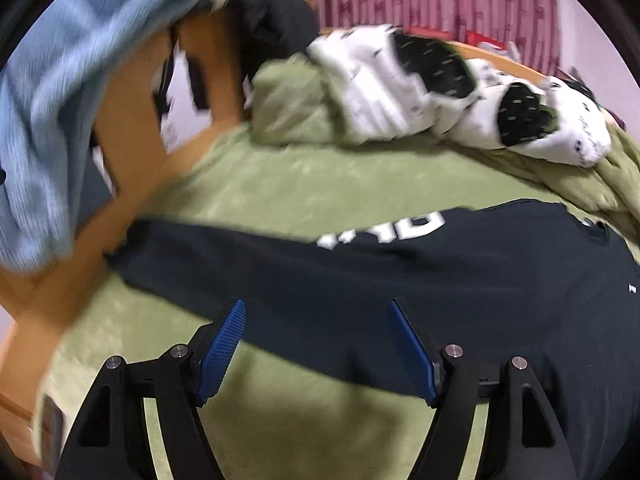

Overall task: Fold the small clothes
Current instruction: 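Lift the sleeve with the left tool and fold it across the sweatshirt body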

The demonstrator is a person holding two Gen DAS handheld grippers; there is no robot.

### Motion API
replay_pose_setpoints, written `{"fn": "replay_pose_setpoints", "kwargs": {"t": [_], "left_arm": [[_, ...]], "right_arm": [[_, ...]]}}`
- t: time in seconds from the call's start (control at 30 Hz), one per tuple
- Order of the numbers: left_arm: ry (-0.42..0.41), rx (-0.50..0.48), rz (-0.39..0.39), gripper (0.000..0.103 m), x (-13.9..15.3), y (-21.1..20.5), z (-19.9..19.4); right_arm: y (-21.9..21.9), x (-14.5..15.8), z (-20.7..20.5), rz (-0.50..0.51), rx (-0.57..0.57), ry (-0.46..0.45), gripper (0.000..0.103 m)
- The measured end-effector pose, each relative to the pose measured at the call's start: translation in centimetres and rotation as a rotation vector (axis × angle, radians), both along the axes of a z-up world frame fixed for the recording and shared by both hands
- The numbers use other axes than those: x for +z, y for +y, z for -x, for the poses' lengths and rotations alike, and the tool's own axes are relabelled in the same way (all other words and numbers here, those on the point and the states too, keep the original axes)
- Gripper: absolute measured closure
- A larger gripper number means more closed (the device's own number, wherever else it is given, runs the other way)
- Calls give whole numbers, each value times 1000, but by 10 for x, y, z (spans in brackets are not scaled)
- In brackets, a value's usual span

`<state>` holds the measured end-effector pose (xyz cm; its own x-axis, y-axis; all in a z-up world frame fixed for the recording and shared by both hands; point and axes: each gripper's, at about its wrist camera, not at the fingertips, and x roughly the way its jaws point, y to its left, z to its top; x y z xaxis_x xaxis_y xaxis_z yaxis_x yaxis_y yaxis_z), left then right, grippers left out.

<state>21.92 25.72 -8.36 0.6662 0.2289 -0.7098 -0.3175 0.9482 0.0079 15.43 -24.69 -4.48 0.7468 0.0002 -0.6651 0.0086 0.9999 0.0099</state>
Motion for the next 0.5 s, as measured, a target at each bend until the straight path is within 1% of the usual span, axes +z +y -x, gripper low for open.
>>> {"fn": "replay_pose_setpoints", "kwargs": {"t": [0.07,0.17,0.33,0.4,0.47,0.5], "left_arm": [[15,24,41,32,-17,19,-1],[40,39,80,33,-38,36,-5],[47,45,130,34,-60,53,-15],[60,56,150,39,-68,58,-22],[55,60,157,41,-73,61,-29],[51,58,155,46,-73,61,-33]], "right_arm": [[8,-2,0,10,17,7,7],[17,-6,-2,18,32,21,7],[23,-16,-10,-13,30,59,7],[23,-21,-13,-21,30,74,7],[22,-25,-15,-45,49,85,7],[22,-26,-16,-49,48,90,7]]}}
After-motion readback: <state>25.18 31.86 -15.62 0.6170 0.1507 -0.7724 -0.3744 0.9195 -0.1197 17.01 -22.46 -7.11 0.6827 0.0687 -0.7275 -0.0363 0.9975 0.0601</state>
